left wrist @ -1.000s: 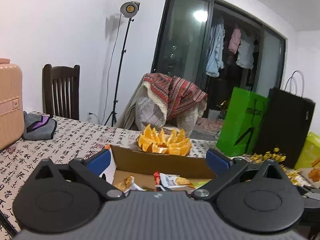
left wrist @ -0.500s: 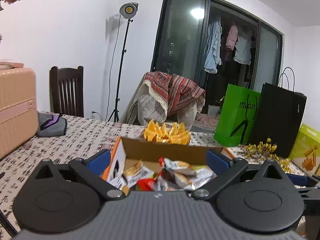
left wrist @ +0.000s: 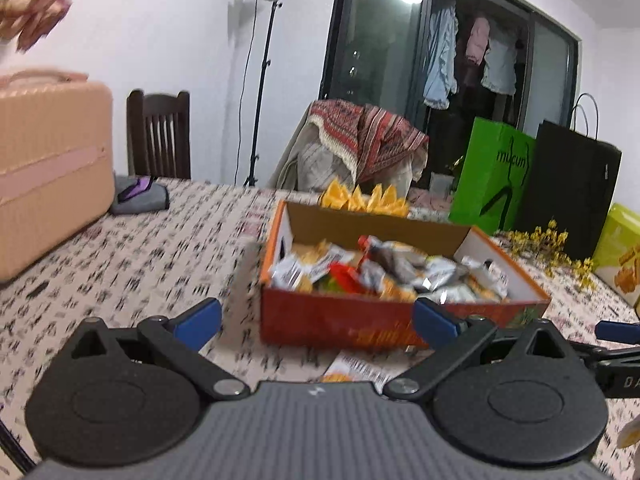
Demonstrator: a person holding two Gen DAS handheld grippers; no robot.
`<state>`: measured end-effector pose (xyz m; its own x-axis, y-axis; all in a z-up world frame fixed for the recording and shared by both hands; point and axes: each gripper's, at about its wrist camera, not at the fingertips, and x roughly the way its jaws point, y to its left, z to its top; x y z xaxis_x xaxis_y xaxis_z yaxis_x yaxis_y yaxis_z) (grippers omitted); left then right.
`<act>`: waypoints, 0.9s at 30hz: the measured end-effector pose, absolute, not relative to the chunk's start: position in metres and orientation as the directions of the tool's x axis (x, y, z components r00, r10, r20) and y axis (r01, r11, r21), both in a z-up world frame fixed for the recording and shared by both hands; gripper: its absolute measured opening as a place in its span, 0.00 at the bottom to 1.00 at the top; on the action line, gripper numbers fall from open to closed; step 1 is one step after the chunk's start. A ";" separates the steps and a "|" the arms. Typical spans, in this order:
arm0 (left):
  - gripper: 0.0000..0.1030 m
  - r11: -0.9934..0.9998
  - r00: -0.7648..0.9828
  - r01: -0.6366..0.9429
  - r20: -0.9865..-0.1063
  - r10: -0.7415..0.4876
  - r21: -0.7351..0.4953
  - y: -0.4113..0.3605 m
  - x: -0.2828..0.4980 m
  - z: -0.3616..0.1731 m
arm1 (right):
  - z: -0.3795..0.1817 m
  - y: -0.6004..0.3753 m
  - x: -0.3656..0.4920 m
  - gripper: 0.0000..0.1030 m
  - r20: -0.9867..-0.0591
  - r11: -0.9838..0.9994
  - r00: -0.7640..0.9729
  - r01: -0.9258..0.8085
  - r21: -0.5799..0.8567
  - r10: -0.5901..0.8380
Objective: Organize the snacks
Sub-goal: 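Withdraw both tools from the box toward the last packets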
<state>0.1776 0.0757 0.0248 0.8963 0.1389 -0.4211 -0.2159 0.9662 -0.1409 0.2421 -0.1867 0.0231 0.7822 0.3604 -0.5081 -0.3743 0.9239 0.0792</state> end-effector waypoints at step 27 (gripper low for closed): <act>1.00 0.953 0.880 -0.236 -0.457 0.127 -0.189 0.112 0.150 -0.031 | -0.018 -0.192 0.231 1.00 -0.598 0.924 0.714 -0.357 0.137 0.365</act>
<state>0.1502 0.1115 -0.0307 0.8803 0.1271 -0.4571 -0.2358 0.9533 -0.1890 0.2313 -0.1918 -0.0178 0.7139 0.3646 -0.5978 -0.3568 0.9240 0.1375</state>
